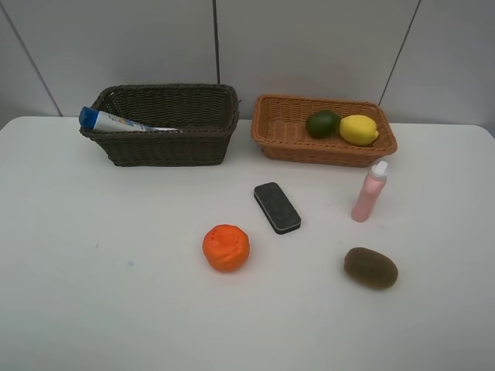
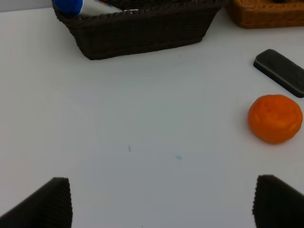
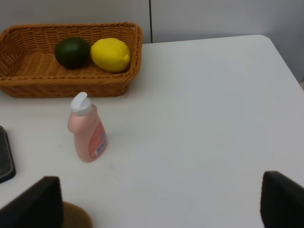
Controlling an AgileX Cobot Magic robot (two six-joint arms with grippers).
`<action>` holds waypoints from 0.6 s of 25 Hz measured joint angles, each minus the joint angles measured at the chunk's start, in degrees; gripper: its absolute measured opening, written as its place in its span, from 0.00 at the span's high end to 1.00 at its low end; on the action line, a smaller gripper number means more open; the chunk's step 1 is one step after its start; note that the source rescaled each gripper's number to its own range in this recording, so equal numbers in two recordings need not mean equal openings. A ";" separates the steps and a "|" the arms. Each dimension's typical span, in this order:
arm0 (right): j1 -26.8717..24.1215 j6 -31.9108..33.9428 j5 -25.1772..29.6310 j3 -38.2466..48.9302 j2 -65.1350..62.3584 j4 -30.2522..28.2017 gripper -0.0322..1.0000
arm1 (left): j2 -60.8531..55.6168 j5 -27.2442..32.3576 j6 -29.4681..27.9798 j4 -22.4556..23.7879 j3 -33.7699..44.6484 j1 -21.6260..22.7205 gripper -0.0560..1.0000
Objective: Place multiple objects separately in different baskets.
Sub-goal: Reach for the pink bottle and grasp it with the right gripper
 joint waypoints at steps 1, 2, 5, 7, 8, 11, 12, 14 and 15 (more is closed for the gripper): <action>0.00 0.00 0.00 0.00 0.00 0.00 0.02 | 0.00 0.00 0.05 0.00 0.00 0.00 0.00; 0.00 0.00 0.00 0.00 0.00 0.00 0.02 | 0.00 0.00 0.06 0.02 0.00 0.00 0.00; 0.00 0.00 0.00 0.00 0.00 0.00 0.02 | 0.00 0.00 0.11 0.02 0.00 0.00 0.00; 0.00 0.00 0.00 0.00 0.00 0.00 0.02 | 0.00 0.00 0.11 0.02 0.00 0.00 0.00; 0.00 0.00 0.00 0.00 0.00 0.00 0.02 | 0.00 0.00 0.11 0.02 0.00 0.07 0.00; 0.00 0.00 0.00 0.00 0.00 0.00 0.02 | 0.00 0.00 0.11 -0.16 0.00 0.68 0.00; 0.00 0.00 0.00 0.00 0.00 0.00 0.02 | 0.00 0.00 0.11 -0.20 0.00 0.68 0.00; 0.00 0.00 0.00 0.00 0.00 0.00 0.02 | 0.00 0.00 0.11 -0.27 0.00 0.68 0.00; 0.00 0.00 0.00 0.00 0.00 0.00 0.02 | 0.00 0.00 0.11 -0.28 0.00 0.68 0.00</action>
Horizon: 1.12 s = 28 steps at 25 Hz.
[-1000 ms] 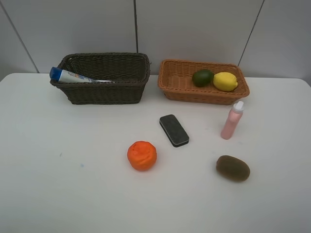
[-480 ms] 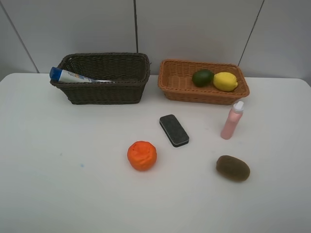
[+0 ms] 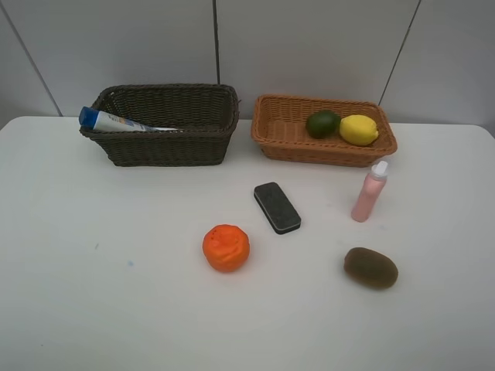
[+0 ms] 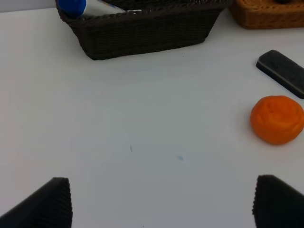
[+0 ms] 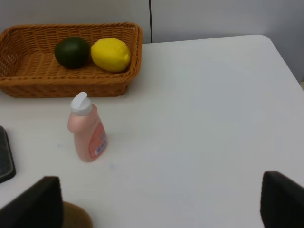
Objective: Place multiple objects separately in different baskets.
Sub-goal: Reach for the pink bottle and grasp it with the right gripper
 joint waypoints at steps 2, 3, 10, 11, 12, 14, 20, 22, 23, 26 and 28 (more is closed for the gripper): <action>0.00 0.00 0.00 0.00 0.00 0.00 0.02 | 0.00 0.00 0.01 -0.05 0.00 0.00 0.00; 0.00 0.00 0.00 0.00 0.00 0.00 0.02 | 0.00 0.00 0.01 -0.05 0.00 0.00 0.00; 0.00 0.00 -0.13 -0.12 9.24 -1.15 0.02 | 0.00 0.00 0.01 -0.05 0.00 0.00 0.00; 0.00 0.06 -0.59 -0.41 12.60 -1.26 0.02 | 0.00 0.00 0.01 -0.05 0.00 0.00 0.00; 0.00 0.75 -1.12 -0.99 15.68 -1.45 0.02 | 0.00 0.00 0.01 -0.05 0.00 0.00 0.00; 0.00 3.83 -2.60 -2.92 23.86 -1.70 0.02 | 0.00 0.00 0.01 -0.05 0.00 0.00 0.00; 0.00 9.50 -3.16 -13.06 50.47 -2.12 0.02 | 0.00 -0.07 0.01 -0.05 0.00 0.00 0.00; 0.00 9.77 -3.16 -16.38 58.26 -2.05 0.02 | 0.00 -0.09 0.01 -0.05 0.00 0.00 0.00; 0.00 9.86 -2.93 -18.06 61.03 -1.51 0.02 | 0.00 -0.14 0.01 -0.05 0.00 0.00 0.00; 0.00 9.92 -1.90 -22.31 69.36 1.63 0.02 | 0.00 -0.14 0.01 -0.05 0.00 0.00 0.00; 0.00 9.98 -1.25 -24.65 74.00 5.06 0.02 | 0.00 -0.14 0.01 -0.05 0.00 0.00 0.00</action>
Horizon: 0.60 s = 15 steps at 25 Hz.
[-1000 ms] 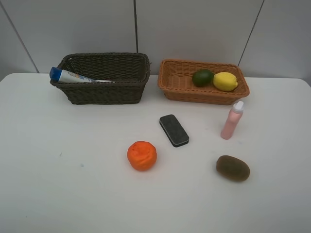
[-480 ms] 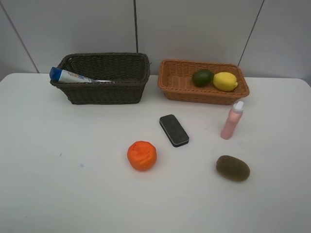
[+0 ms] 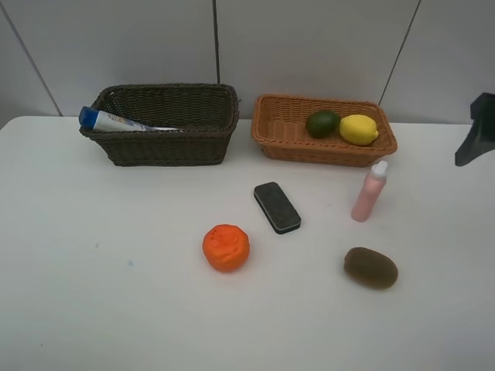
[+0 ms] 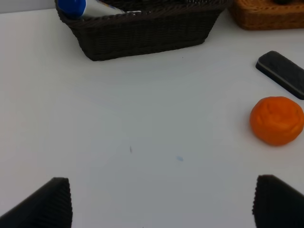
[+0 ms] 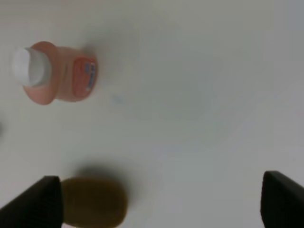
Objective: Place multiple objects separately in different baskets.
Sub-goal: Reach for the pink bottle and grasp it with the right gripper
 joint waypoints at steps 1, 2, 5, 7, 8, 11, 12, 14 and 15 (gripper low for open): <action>0.00 0.06 0.43 -1.20 2.40 1.65 0.02 | 0.00 0.00 0.00 0.00 0.00 0.00 0.00; 0.00 0.11 0.82 -2.43 4.31 3.60 0.02 | 0.00 0.00 0.00 0.00 0.00 0.00 0.00; 0.66 0.11 1.38 -5.32 10.07 8.14 0.02 | 0.00 0.00 0.00 0.00 0.00 0.00 0.00; 2.58 0.29 1.08 -6.48 12.56 9.41 0.02 | 0.00 0.00 0.00 0.00 0.00 0.00 0.00; 3.93 0.68 0.62 -6.95 13.74 9.47 0.02 | 0.00 0.00 0.00 0.00 0.00 0.00 0.00; 7.61 2.44 -0.87 -8.21 17.07 9.09 0.02 | 0.00 0.00 0.00 0.00 0.00 0.00 0.00; 8.66 3.01 -1.15 -8.74 18.31 8.84 0.02 | 0.00 0.00 0.00 0.00 0.00 0.00 0.00; 10.18 4.01 -1.26 -9.64 20.37 7.52 0.02 | 0.00 0.00 0.00 0.00 0.00 0.00 0.00; 10.82 4.16 -1.34 -10.11 21.33 6.97 0.02 | 0.00 0.00 0.00 0.00 0.00 0.00 0.00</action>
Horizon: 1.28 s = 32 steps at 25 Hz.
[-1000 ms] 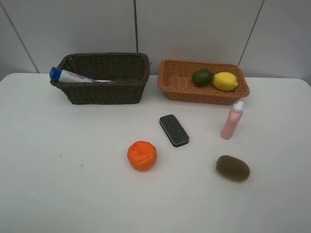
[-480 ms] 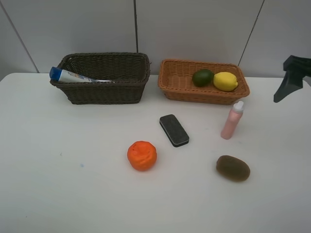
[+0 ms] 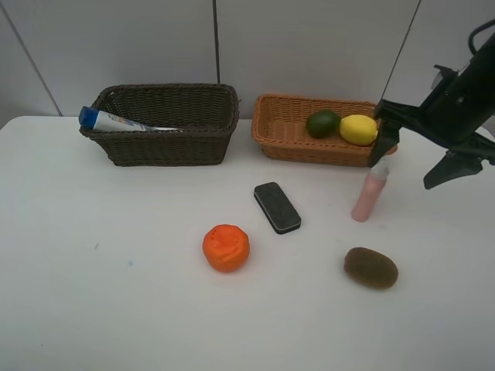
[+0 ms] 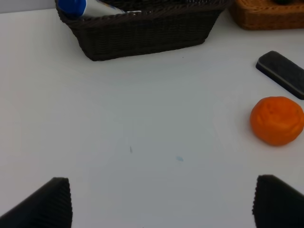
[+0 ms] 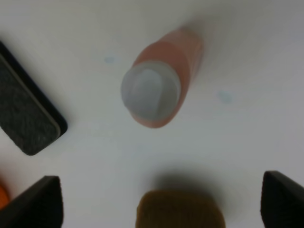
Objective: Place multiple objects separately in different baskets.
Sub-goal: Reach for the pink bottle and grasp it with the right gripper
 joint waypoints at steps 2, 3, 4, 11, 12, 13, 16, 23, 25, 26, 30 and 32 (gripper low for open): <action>0.51 0.43 -0.16 -1.15 1.52 -0.47 0.02 | 0.00 0.00 0.00 0.00 0.00 0.00 0.00; 0.59 0.86 -0.24 -1.75 2.23 -0.47 0.02 | 0.00 0.00 0.00 0.00 0.00 0.00 0.00; 0.59 1.15 -0.31 -2.53 2.87 -0.54 0.02 | 0.00 0.00 0.00 0.00 0.00 0.00 0.00; 0.59 2.02 -1.65 -5.35 8.04 -0.64 0.02 | 0.00 -0.02 0.05 0.00 0.00 0.00 0.00; 0.59 2.14 -2.03 -5.42 8.88 -0.64 0.02 | 0.00 -0.02 0.05 0.00 0.00 0.00 0.00; 0.59 2.20 -2.40 -5.42 9.94 -0.67 0.02 | 0.00 -0.02 0.05 0.00 0.00 0.00 0.00; 0.59 2.37 -4.03 -5.42 13.24 -0.67 0.02 | 0.00 -0.02 0.05 0.00 0.00 0.00 0.00; 0.59 2.37 -6.16 -5.48 18.38 -0.79 0.13 | 0.00 -0.02 0.05 0.00 0.00 0.00 0.00; 0.59 2.32 -5.90 -5.48 18.43 -1.49 0.40 | 0.00 -0.02 0.05 0.00 0.00 0.00 0.00; 0.59 2.32 -5.63 -5.48 18.50 -2.05 0.54 | 0.00 -0.02 0.05 0.00 0.00 0.00 0.00; 0.59 2.14 -4.27 -5.74 18.50 -2.88 0.96 | 0.00 -0.02 0.05 0.00 0.00 0.00 0.00; 0.59 1.19 -3.86 -5.73 18.41 -3.10 0.96 | 0.00 -0.02 0.05 0.00 0.00 0.00 0.00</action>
